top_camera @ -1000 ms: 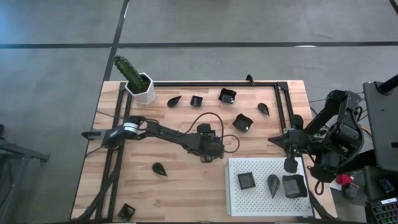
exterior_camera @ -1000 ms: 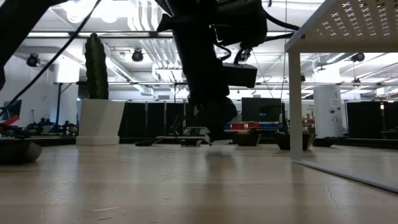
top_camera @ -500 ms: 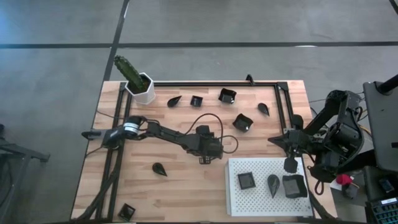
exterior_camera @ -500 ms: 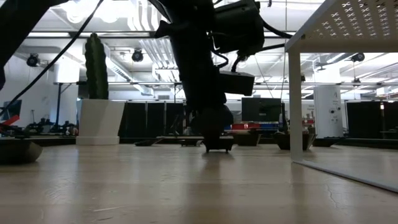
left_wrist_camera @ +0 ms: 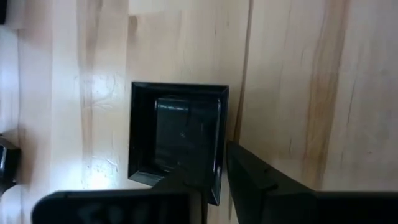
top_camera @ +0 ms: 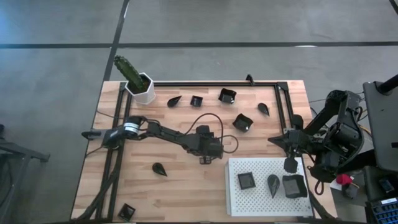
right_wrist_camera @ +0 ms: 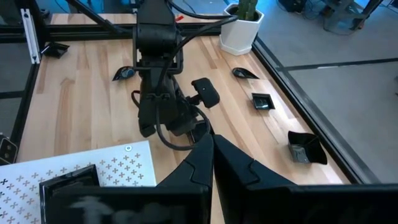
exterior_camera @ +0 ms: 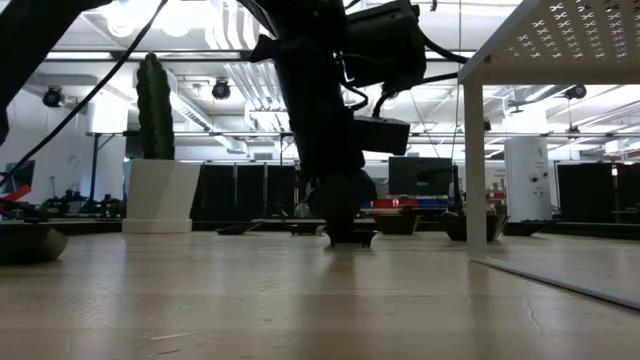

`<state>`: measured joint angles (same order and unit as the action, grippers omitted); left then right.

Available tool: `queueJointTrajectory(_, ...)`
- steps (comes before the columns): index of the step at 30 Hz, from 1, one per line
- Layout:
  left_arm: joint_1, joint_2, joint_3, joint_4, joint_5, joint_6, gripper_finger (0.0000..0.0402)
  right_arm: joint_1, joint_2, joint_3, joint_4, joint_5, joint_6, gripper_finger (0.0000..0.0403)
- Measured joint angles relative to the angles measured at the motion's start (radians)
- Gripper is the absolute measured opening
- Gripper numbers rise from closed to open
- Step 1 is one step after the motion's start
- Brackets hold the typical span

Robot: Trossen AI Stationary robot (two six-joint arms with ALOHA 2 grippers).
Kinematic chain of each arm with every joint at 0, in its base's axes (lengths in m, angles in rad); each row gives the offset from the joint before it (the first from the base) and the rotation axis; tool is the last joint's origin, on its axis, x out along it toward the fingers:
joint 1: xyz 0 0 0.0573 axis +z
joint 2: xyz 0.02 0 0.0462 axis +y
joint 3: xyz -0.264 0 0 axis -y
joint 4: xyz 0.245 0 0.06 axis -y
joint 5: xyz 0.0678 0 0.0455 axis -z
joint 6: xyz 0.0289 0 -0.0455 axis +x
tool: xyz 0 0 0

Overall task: Pick & Place Mini shaped plates
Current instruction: Stack the square plate on top of the other square plate on the shelf

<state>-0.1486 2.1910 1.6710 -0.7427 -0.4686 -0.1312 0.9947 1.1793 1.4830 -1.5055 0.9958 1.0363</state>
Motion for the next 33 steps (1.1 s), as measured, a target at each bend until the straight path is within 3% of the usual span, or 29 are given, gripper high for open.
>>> queueJointTrajectory(6, -0.003, -0.061, 0.018, -0.020, -0.002, -0.054, 0.0053, 0.000, 0.000, 0.000, 0.000, -0.001, 0.000, 0.0008)
queueJointTrajectory(16, 0.057, -0.155, 0.009, -0.121, -0.004, -0.359, 0.0053, -0.001, -0.001, 0.000, 0.000, 0.000, 0.001, 0.0008)
queueJointTrajectory(26, 0.132, -0.160, -0.058, -0.134, 0.057, -0.428, 0.0053, -0.004, -0.007, 0.000, 0.007, -0.002, 0.016, 0.0008)
queueJointTrajectory(33, 0.104, -0.213, -0.073, -0.139, 0.068, -0.424, 0.0053, -0.147, -0.051, 0.000, 0.004, -0.063, -0.019, 0.0008)
